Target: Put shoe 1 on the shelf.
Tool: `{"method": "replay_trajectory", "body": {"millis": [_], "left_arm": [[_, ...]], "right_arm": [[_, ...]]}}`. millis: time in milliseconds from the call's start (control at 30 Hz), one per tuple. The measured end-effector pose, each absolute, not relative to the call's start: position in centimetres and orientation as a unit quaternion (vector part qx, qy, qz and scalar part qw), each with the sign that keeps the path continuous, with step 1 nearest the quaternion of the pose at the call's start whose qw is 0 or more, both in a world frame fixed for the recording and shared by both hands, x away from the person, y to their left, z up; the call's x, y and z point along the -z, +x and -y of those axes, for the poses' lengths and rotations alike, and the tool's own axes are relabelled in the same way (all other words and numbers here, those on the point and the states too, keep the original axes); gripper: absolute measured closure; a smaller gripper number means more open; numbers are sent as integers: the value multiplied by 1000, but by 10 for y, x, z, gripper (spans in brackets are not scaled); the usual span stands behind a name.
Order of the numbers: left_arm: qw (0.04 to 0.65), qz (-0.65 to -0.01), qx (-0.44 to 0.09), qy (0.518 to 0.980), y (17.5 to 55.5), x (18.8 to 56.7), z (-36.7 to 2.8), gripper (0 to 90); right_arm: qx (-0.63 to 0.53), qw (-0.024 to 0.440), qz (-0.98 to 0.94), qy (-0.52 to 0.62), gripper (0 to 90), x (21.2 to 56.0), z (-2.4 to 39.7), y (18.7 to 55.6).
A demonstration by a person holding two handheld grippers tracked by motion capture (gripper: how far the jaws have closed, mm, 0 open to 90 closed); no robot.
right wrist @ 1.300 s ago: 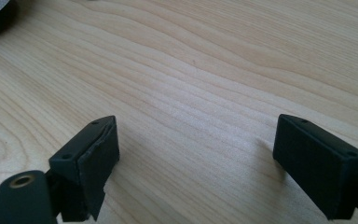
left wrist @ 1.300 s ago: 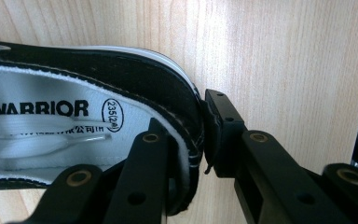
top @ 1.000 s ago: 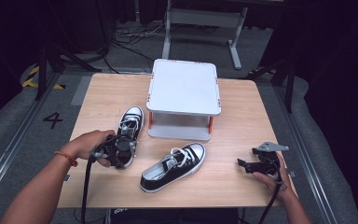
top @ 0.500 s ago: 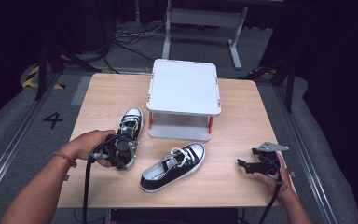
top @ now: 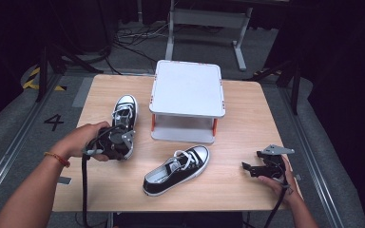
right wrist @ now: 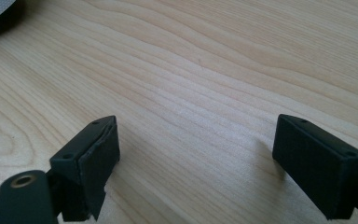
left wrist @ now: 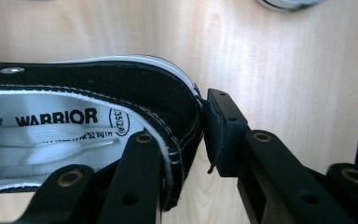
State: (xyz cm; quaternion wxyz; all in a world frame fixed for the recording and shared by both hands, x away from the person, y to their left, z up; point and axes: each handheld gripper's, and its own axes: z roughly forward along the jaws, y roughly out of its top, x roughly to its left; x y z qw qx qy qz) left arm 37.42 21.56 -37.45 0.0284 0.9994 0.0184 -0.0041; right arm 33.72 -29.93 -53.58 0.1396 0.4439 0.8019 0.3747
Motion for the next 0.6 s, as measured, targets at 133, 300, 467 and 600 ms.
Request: {"method": "replay_trajectory", "body": {"millis": [133,300,467,600], "left_arm": [[42,-26,-7,999,379,359,-219,759],[54,-39,-33,997,386,334,-224,758],[62,-46,-50,996,391,311,-224,756],[64,-45,-60,995,393,293,-221,756]], "right_arm": [[-375,140,-802,444,149,536,299,337],[-375,140,-802,444,149,536,299,337],[-375,140,-802,444,149,536,299,337],[-375,140,-802,444,149,536,299,337]]}}
